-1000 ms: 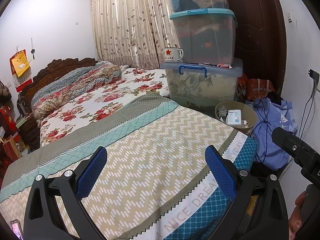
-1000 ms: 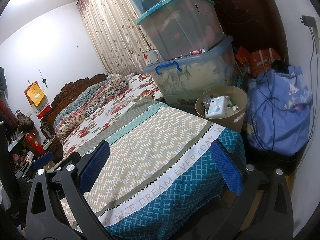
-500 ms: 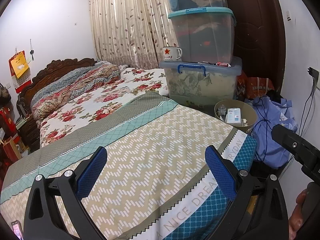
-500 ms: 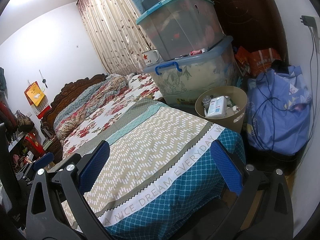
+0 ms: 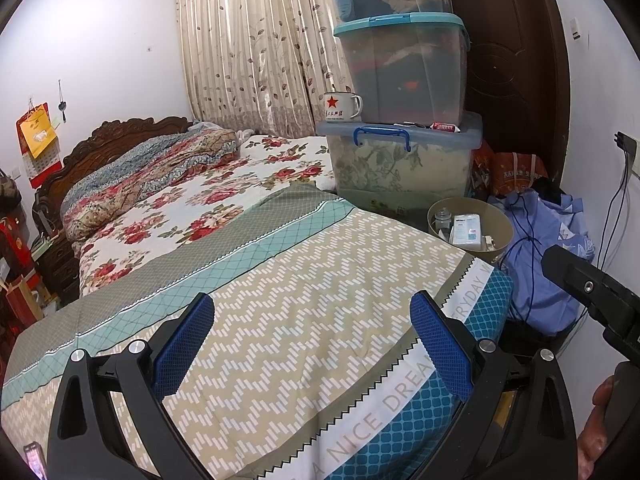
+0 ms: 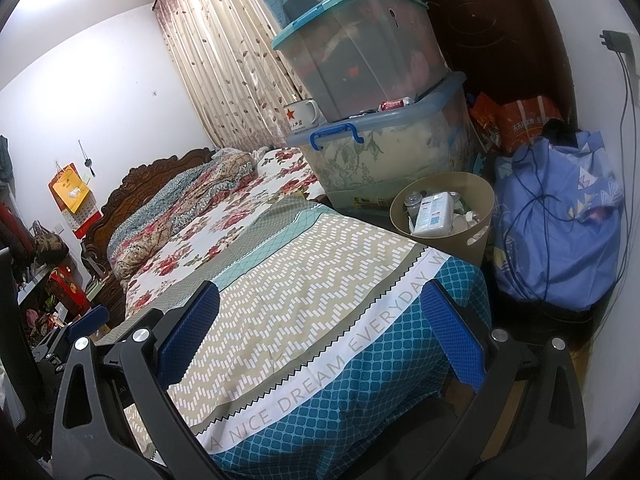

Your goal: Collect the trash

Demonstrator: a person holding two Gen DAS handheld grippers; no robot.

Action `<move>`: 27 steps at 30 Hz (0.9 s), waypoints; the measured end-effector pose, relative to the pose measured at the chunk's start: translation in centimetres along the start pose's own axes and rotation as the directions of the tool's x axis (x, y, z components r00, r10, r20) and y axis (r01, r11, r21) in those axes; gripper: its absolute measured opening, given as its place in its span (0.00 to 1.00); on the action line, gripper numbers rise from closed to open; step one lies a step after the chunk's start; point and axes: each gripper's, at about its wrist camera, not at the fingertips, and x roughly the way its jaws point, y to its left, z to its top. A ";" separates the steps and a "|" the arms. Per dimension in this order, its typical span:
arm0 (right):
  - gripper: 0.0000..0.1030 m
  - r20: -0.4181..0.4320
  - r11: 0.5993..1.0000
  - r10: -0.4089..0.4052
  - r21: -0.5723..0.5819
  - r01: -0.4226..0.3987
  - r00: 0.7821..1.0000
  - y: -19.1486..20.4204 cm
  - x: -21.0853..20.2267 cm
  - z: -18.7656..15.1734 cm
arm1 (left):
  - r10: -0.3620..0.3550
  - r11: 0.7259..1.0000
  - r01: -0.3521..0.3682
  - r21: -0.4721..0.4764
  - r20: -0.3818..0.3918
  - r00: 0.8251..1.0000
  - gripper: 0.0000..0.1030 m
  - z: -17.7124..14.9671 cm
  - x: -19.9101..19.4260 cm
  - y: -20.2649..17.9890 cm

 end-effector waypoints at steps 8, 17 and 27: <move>0.97 0.000 1.000 0.000 0.001 0.000 1.000 0.0 0.0 0.0 | -0.001 1.000 0.001 0.002 -0.001 1.000 0.92 0.1 0.0 0.0; 0.97 0.000 1.000 0.000 0.001 0.000 1.000 0.0 0.0 0.0 | -0.005 1.000 0.005 0.007 -0.005 1.000 0.92 -0.2 0.1 0.0; 0.97 -0.001 1.000 0.000 0.003 0.000 1.000 0.0 0.0 0.1 | -0.007 1.000 0.007 0.009 -0.007 1.000 0.92 -0.3 0.2 0.0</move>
